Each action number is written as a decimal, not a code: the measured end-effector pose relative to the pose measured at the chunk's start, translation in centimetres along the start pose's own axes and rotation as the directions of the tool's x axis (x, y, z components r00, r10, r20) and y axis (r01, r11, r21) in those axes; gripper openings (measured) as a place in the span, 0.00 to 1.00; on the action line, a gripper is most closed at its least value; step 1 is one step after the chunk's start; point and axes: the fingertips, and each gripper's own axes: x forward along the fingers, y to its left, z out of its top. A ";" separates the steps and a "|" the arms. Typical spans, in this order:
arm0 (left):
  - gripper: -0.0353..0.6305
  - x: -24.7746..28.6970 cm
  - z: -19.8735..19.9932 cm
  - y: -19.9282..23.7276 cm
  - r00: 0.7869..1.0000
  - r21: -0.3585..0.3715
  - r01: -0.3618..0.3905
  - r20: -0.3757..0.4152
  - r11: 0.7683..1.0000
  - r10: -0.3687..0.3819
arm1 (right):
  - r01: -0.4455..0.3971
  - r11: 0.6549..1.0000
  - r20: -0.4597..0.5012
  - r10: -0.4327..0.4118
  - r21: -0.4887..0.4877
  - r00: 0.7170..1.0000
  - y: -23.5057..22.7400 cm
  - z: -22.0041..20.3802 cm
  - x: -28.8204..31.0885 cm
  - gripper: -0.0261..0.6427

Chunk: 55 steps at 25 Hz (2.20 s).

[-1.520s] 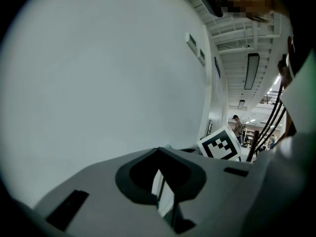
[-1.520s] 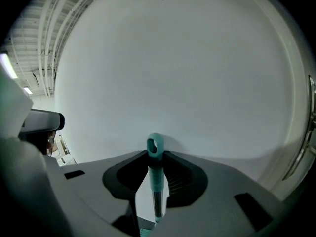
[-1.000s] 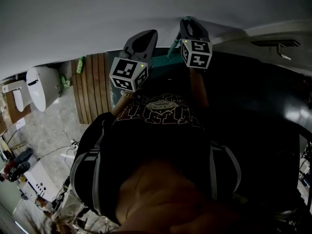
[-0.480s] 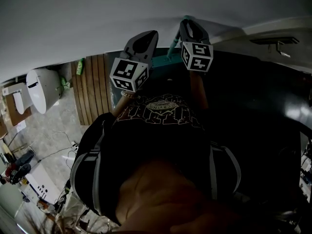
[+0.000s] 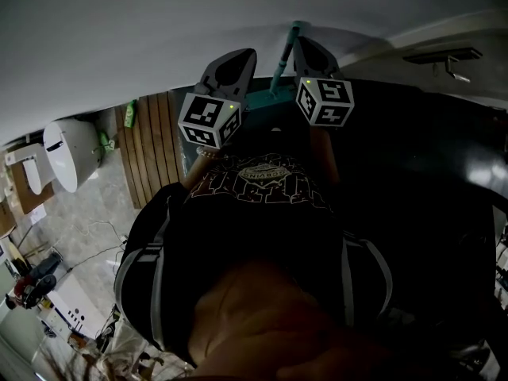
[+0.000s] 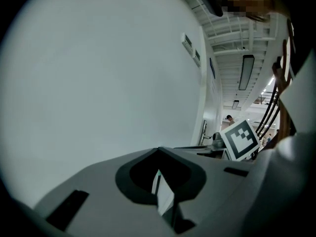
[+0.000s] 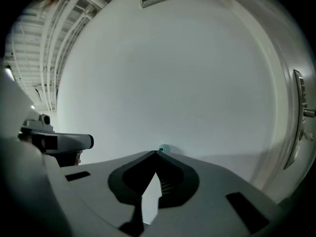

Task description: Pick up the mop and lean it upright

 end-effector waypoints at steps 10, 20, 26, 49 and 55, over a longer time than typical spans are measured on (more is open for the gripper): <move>0.12 0.4 -0.3 -2.0 0.998 0.010 0.059 -0.019 0.998 -0.059 | 0.004 1.000 0.002 -0.004 0.001 1.000 1.2 0.5 -3.4 0.07; 0.12 0.0 -1.4 -5.0 0.988 0.008 0.145 -0.046 0.989 -0.145 | 0.020 1.000 -0.013 -0.020 0.023 1.000 2.8 -0.1 -7.9 0.07; 0.12 -1.0 -2.2 -6.7 0.980 0.002 0.191 -0.060 0.982 -0.190 | 0.047 0.998 -0.011 -0.047 0.042 0.999 3.6 -0.7 -10.3 0.07; 0.12 -2.4 -2.4 -8.8 0.968 0.004 0.242 -0.067 0.970 -0.241 | 0.072 0.997 -0.028 -0.071 0.016 0.997 4.8 -1.6 -12.7 0.07; 0.12 -2.3 -2.4 -9.0 0.968 0.003 0.245 -0.066 0.970 -0.244 | 0.074 0.997 -0.028 -0.073 0.020 0.997 4.6 -1.5 -12.8 0.07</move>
